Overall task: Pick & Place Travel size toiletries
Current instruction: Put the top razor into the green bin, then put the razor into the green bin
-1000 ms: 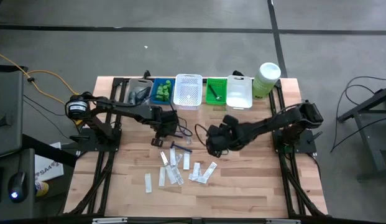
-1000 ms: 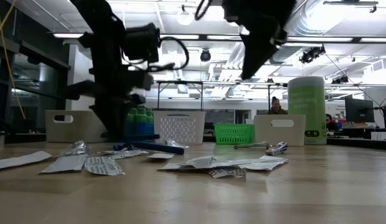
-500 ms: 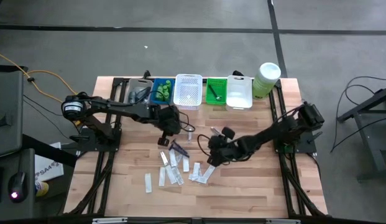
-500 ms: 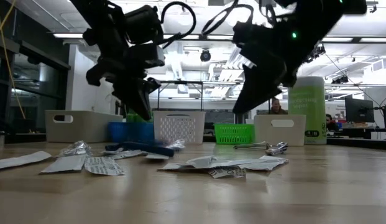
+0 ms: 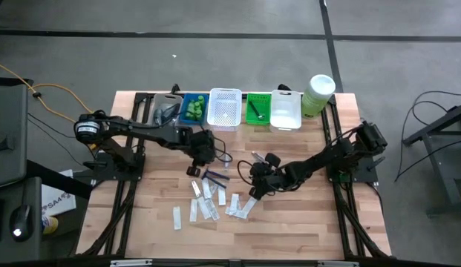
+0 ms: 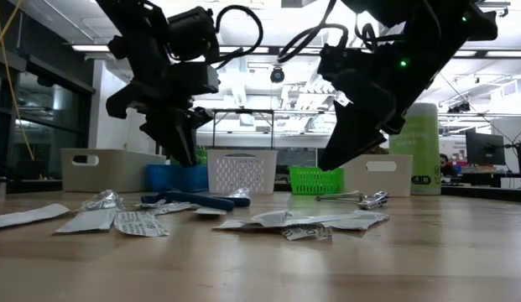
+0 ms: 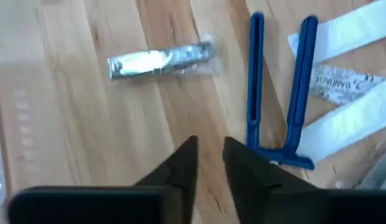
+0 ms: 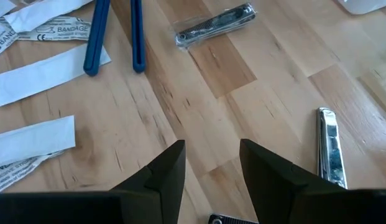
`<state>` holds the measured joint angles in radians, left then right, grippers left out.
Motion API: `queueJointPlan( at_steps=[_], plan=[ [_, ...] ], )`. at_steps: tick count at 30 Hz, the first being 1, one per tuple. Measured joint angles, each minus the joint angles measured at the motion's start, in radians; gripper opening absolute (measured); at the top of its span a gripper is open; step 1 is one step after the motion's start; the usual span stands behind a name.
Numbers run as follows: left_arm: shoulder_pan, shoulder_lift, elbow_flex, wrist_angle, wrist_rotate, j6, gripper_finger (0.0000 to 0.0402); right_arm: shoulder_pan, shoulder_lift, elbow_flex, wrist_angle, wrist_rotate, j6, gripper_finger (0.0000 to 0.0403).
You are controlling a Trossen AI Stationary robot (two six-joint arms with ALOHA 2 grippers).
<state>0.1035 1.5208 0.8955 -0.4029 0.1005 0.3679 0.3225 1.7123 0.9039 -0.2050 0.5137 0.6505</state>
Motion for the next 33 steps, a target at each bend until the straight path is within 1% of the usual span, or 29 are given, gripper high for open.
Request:
queueJointPlan(
  at_steps=[2,4,7,10,13,15,17,19,20,23,25,27,30,33],
  plan=[
    [-0.025,0.000,0.000,0.014,-0.014,-0.007,0.0118,0.000,0.000,0.000,0.000,0.000,0.000,0.0146],
    [-0.055,0.000,0.000,0.013,-0.052,-0.007,0.0149,-0.002,0.000,0.000,0.000,0.000,0.000,0.0146],
    [-0.104,0.000,0.000,0.012,-0.125,-0.016,0.0175,-0.002,0.000,0.000,0.000,0.000,0.000,0.0146],
    [-0.151,0.006,0.001,0.025,-0.208,-0.025,0.0180,-0.002,0.000,0.000,0.004,0.000,0.000,0.0146],
    [-0.184,0.009,0.001,0.006,-0.296,-0.025,0.0176,-0.002,0.000,0.000,0.009,0.000,0.000,0.0146],
    [-0.190,0.016,0.001,-0.001,-0.302,-0.026,0.0169,-0.002,0.000,0.000,0.009,0.000,0.000,0.0146],
    [-0.189,0.025,0.001,-0.016,-0.298,-0.057,0.0163,-0.002,0.000,0.000,0.012,0.000,0.001,0.0146],
    [-0.178,0.023,0.001,-0.027,-0.298,-0.147,0.0157,-0.002,0.000,0.000,0.015,-0.009,0.005,0.0146],
    [-0.167,0.023,0.001,-0.024,-0.298,-0.218,0.0154,-0.002,0.000,0.000,0.017,-0.018,0.006,0.0146],
    [-0.110,0.023,0.006,-0.033,-0.298,-0.494,0.0150,-0.002,0.000,0.000,0.022,-0.023,0.006,0.0146],
    [-0.070,0.023,0.021,-0.038,-0.272,-0.658,0.0149,-0.002,0.000,0.000,0.025,-0.023,0.002,0.0146],
    [-0.035,0.022,0.027,-0.045,-0.234,-0.781,0.0149,-0.004,0.000,0.000,0.027,-0.023,0.000,0.0146],
    [-0.004,0.045,0.027,-0.038,-0.157,-0.922,0.0149,-0.004,0.000,0.000,0.028,-0.023,0.000,0.0146],
    [-0.006,0.070,0.026,-0.046,-0.118,-0.985,0.0149,-0.004,0.000,0.000,0.029,-0.023,0.000,0.0146]
  ],
)
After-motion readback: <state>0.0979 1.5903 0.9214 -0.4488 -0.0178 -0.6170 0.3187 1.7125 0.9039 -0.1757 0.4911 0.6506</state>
